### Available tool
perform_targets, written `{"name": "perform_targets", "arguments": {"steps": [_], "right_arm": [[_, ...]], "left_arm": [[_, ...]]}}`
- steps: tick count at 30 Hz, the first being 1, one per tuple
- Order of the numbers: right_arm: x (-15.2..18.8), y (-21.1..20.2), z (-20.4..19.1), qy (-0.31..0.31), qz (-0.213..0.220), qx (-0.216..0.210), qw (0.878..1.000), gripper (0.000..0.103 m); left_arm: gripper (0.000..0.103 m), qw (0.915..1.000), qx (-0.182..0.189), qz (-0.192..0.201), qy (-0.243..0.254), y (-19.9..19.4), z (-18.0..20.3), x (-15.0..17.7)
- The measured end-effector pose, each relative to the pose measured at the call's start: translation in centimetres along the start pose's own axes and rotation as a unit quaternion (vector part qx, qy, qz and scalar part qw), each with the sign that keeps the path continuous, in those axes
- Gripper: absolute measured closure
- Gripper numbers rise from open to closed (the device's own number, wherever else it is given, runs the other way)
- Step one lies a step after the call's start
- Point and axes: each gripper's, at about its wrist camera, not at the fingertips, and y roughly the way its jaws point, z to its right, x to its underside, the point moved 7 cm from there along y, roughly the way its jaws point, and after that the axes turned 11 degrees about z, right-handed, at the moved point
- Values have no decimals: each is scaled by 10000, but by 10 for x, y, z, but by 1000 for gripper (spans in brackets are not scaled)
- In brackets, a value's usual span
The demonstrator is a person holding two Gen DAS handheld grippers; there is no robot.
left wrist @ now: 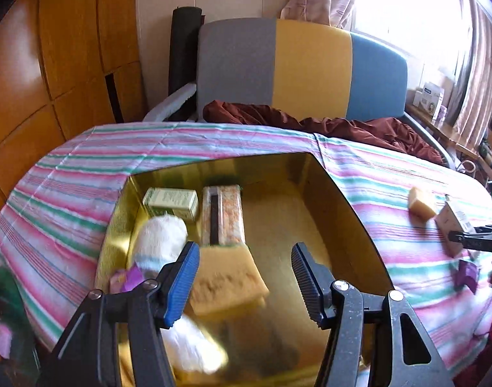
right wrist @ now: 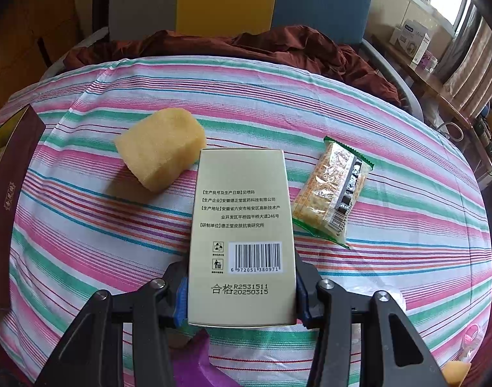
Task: Organize objects
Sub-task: 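Carry the beige box with the right gripper over the gold tin and lower it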
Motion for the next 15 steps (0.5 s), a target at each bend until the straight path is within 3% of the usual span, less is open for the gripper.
{"name": "perform_targets", "arguments": {"steps": [7, 15], "right_arm": [[0, 0, 0, -24, 24, 69, 10000, 54], [2, -2, -1, -50, 28, 167, 9998, 54]], "left_arm": [[43, 9992, -220, 147, 302, -18, 3, 16], [43, 9987, -203, 283, 380, -33, -1, 24]]}}
